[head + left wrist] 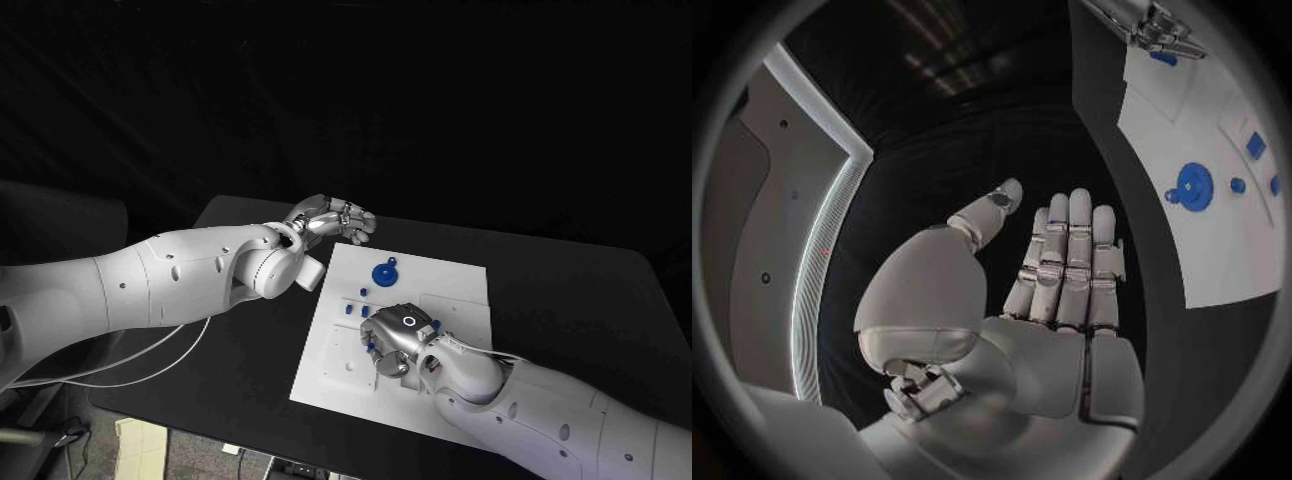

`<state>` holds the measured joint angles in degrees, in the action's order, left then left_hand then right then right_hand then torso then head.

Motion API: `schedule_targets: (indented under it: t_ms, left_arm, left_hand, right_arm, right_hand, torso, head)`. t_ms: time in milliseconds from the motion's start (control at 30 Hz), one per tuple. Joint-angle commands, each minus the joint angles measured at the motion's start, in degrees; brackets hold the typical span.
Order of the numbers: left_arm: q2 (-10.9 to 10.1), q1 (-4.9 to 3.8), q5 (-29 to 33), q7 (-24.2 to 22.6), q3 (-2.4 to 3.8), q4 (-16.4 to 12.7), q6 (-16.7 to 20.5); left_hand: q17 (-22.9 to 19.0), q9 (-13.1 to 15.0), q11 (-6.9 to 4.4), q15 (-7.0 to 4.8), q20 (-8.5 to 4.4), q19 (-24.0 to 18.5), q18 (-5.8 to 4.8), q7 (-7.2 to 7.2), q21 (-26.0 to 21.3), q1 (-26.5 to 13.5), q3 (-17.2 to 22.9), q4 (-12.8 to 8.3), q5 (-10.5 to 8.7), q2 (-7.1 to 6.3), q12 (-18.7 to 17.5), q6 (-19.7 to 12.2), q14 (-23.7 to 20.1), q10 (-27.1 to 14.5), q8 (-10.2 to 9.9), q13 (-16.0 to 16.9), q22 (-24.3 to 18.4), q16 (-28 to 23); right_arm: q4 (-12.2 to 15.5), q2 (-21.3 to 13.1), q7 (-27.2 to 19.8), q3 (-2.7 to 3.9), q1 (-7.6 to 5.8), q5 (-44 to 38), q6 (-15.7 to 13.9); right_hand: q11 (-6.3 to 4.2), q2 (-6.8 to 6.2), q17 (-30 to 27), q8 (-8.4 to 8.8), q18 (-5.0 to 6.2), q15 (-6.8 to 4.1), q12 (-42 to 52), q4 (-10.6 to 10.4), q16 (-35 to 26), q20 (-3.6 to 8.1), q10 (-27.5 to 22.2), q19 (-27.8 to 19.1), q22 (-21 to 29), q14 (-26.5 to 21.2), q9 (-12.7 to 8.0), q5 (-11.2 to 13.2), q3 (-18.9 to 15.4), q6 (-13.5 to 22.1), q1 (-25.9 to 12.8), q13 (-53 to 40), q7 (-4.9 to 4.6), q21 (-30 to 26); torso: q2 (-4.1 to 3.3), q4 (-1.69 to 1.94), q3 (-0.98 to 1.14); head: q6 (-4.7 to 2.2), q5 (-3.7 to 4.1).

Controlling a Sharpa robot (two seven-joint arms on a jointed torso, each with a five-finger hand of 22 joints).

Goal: Assemble the parts on the task board

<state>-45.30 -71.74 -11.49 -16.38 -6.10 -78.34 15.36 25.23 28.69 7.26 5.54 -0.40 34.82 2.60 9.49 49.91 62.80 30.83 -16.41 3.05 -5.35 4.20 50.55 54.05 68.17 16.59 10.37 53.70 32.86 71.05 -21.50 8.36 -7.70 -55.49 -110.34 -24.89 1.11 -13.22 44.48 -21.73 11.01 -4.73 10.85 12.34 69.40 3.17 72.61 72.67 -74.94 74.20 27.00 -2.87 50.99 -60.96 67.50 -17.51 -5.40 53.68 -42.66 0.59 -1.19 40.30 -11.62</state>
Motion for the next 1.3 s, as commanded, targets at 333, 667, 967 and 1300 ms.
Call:
schedule_targets:
  t_ms: [333, 667, 967, 1300]
  left_arm:
    - [0.09, -0.09, 0.34, -0.55, 0.04, -0.12, -0.41]
    - [0.2, -0.11, 0.34, -0.53, 0.04, -0.13, -0.5]
    - [0.26, -0.17, 0.34, -0.47, 0.04, -0.11, -0.51]
    - [0.34, -0.17, 0.34, -0.28, 0.04, -0.07, -0.79]
  left_hand:
    - [0.1, -0.06, -0.11, 0.03, 0.27, -0.27, 0.86, -0.17, -0.37, -0.17, -0.15, 0.13, -0.1, -0.36, -0.14, -0.32, 0.24, -0.17, 0.39, -0.09, 0.07, -0.37]
    - [0.15, -0.07, -0.1, 0.04, 0.28, -0.28, 0.85, -0.17, -0.4, -0.17, -0.14, 0.14, -0.1, -0.34, -0.14, -0.33, 0.24, -0.18, 0.39, -0.09, 0.08, -0.44]
    - [0.19, -0.07, -0.1, 0.04, 0.28, -0.29, 0.85, -0.17, -0.42, -0.16, -0.13, 0.14, -0.1, -0.36, -0.14, -0.34, 0.24, -0.18, 0.4, -0.1, 0.08, -0.5]
    - [0.29, -0.09, -0.07, 0.07, 0.31, -0.33, 0.82, -0.15, -0.47, -0.23, -0.17, 0.16, -0.11, -0.42, -0.15, -0.38, 0.21, -0.23, 0.4, -0.13, 0.1, -0.65]
  right_arm:
    - [-0.79, 0.35, -0.15, -0.21, 0.05, -1.32, 1.86]
    - [-1.05, 0.93, 0.02, -0.74, 0.05, -1.69, 2.76]
    - [-0.73, 1.29, 0.01, -1.03, 0.04, -1.78, 3.94]
    - [-1.15, 1.44, 0.15, -1.19, 0.03, -0.97, 3.78]
  right_hand:
    - [0.18, 0.62, -0.08, -0.31, 3.99, -0.37, 0.14, 0.1, -0.06, 0.43, 3.88, 0.09, -0.68, -0.1, 0.08, 0.08, 0.27, -0.21, -0.15, -0.04, -0.08, 0.07]
    - [0.19, 0.66, -0.08, -0.3, 3.99, -0.36, 0.11, 0.16, -0.07, 0.44, 3.87, 0.08, -0.67, -0.1, 0.08, 0.08, 0.25, -0.2, -0.18, -0.07, -0.08, 0.06]
    - [0.19, 0.7, -0.09, -0.29, 3.99, -0.36, 0.08, 0.22, -0.08, 0.45, 3.86, 0.07, -0.67, -0.09, 0.09, 0.08, 0.22, -0.18, -0.21, -0.1, -0.09, 0.05]
    - [0.46, 0.74, -0.2, 0.12, 3.99, -0.11, -0.5, 0.53, -0.3, 0.31, 3.16, -0.22, -0.64, -0.23, 0.0, 0.0, 0.24, 0.4, -0.62, -0.17, -0.35, -0.17]
  torso:
    - [-0.01, -0.05, -0.02]
    - [-0.02, 0.02, -0.03]
    - [-0.01, 0.0, -0.06]
    - [-0.01, -0.03, -0.03]
  head:
    - [0.24, -0.08]
    - [0.39, -0.14]
    - [0.54, -0.15]
    - [0.67, -0.1]
